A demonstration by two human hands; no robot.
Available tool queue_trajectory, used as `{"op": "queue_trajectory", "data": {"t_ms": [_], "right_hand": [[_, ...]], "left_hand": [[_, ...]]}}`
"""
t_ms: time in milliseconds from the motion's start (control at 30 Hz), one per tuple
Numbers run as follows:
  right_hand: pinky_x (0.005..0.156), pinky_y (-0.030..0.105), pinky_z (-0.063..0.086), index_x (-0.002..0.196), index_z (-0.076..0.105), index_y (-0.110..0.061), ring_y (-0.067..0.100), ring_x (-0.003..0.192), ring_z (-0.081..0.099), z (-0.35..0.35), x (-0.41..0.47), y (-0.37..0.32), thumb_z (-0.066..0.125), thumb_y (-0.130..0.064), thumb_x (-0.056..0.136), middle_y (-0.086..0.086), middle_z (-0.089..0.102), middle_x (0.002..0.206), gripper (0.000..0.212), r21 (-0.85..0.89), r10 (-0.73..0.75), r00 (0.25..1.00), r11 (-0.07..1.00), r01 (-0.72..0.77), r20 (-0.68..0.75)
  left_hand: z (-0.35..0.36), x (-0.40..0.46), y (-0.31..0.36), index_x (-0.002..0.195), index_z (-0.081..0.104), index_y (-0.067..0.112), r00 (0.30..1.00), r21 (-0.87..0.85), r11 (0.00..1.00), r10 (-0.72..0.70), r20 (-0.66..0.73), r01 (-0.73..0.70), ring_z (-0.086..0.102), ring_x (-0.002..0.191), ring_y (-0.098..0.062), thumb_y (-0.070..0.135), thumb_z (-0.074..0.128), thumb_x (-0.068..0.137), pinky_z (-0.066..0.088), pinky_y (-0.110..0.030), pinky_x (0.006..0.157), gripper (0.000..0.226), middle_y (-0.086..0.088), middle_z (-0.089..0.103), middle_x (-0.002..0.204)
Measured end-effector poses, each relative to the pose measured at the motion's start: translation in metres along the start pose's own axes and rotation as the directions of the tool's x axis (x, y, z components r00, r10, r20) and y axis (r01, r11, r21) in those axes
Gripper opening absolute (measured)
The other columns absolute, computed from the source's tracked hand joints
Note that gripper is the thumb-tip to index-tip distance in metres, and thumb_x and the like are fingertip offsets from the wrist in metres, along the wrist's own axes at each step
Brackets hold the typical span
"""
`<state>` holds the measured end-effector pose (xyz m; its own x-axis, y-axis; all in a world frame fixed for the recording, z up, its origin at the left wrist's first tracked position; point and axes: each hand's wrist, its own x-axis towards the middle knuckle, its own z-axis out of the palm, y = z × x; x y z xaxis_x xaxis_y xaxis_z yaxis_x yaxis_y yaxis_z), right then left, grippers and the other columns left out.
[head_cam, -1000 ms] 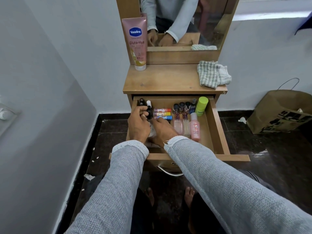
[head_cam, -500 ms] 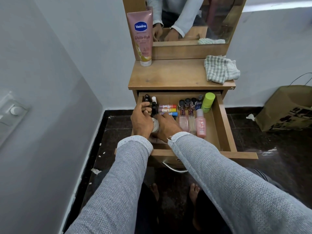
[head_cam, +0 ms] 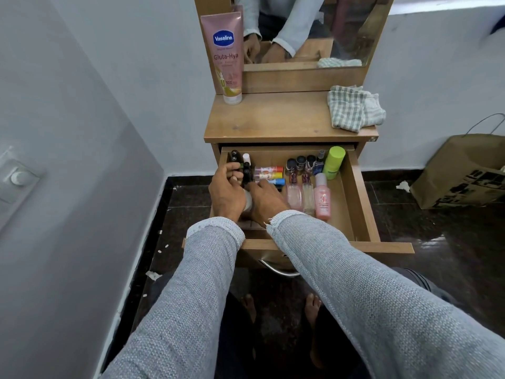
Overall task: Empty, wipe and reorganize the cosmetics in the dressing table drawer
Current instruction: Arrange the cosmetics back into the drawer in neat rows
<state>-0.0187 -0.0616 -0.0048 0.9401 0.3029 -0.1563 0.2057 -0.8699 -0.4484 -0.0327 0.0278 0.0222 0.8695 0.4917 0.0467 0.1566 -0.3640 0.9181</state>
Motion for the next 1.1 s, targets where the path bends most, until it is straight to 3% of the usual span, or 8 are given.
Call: {"op": "queue_trajectory", "data": {"t_ms": [167,333,433,533,633,800,967,1100], "right_hand": [[0.098,0.044,0.042,0.131,0.044,-0.021,0.029,0.124,0.043,-0.001,0.000,-0.001,0.082,-0.029,0.071,0.010,0.043,0.134,0.072,0.050,0.022,1.000,0.998,-0.023,0.018],[0.105,0.046,0.040,0.134,0.042,-0.025,0.025,0.127,0.040,-0.021,-0.015,0.007,0.087,-0.029,0.064,0.004,0.042,0.136,0.084,0.213,0.037,0.998,0.976,-0.047,0.052],[0.096,0.036,0.047,0.120,0.050,-0.024,0.016,0.108,0.050,-0.038,-0.021,0.018,0.082,-0.037,0.069,-0.001,0.049,0.121,0.062,0.277,0.026,0.998,0.961,-0.011,-0.050],[0.074,0.021,0.046,0.102,0.054,-0.024,0.004,0.082,0.051,-0.063,-0.011,0.019,0.073,-0.038,0.081,-0.006,0.054,0.099,0.031,0.375,0.042,0.966,0.925,0.058,-0.254],[0.072,0.019,0.046,0.099,0.057,-0.020,0.007,0.082,0.054,-0.098,0.016,0.010,0.068,-0.032,0.086,-0.004,0.058,0.093,0.020,0.467,0.094,0.914,0.877,0.111,-0.394],[0.081,0.028,0.047,0.115,0.056,-0.018,0.012,0.092,0.056,-0.154,0.086,-0.020,0.067,-0.039,0.085,-0.003,0.059,0.103,0.038,0.508,0.104,0.892,0.848,0.152,-0.440],[0.082,0.028,0.044,0.129,0.047,-0.013,0.017,0.107,0.054,-0.175,0.141,-0.041,0.073,-0.039,0.080,0.005,0.052,0.128,0.061,0.521,0.116,0.897,0.842,0.138,-0.426],[0.076,0.028,0.047,0.121,0.049,-0.009,0.019,0.103,0.059,-0.170,0.168,-0.050,0.077,-0.036,0.076,0.004,0.059,0.118,0.060,0.544,0.159,0.885,0.831,0.120,-0.438]], "left_hand": [[0.000,-0.001,0.002,0.116,0.063,0.015,1.000,-0.020,1.000,-0.021,0.005,0.022,0.065,0.097,-0.013,-0.003,0.046,0.097,0.053,-0.025,0.091,0.031,-0.001,0.068,0.103],[-0.003,-0.002,0.006,0.116,0.062,0.016,1.000,-0.067,0.997,-0.026,-0.001,0.026,0.065,0.092,-0.011,-0.004,0.045,0.096,0.053,-0.021,0.086,0.033,0.001,0.068,0.101],[-0.002,0.000,0.008,0.117,0.062,0.016,1.000,-0.081,0.997,-0.008,-0.009,0.007,0.066,0.095,-0.011,-0.004,0.046,0.095,0.054,-0.023,0.087,0.033,0.001,0.069,0.103],[-0.001,0.003,0.008,0.116,0.063,0.016,1.000,-0.109,0.994,0.020,-0.010,-0.021,0.064,0.097,-0.009,-0.001,0.050,0.095,0.054,-0.025,0.088,0.030,0.002,0.068,0.104],[-0.001,0.000,0.003,0.113,0.064,0.016,0.999,-0.129,0.990,0.053,-0.007,-0.054,0.064,0.098,-0.011,0.005,0.053,0.095,0.053,-0.024,0.085,0.023,0.002,0.068,0.107],[0.003,0.002,-0.003,0.108,0.063,0.020,0.990,-0.107,0.985,0.139,0.008,-0.138,0.061,0.091,0.001,0.007,0.054,0.095,0.043,-0.001,0.072,0.021,0.008,0.065,0.103],[0.006,0.006,-0.006,0.106,0.061,0.028,0.994,-0.097,0.989,0.111,-0.005,-0.111,0.064,0.095,-0.004,0.011,0.055,0.096,0.046,-0.008,0.073,0.022,0.010,0.066,0.106],[0.010,0.009,-0.011,0.107,0.061,0.032,0.994,-0.124,0.986,0.112,-0.016,-0.113,0.063,0.098,-0.004,0.012,0.056,0.095,0.052,-0.022,0.081,0.024,0.012,0.066,0.108]]}}
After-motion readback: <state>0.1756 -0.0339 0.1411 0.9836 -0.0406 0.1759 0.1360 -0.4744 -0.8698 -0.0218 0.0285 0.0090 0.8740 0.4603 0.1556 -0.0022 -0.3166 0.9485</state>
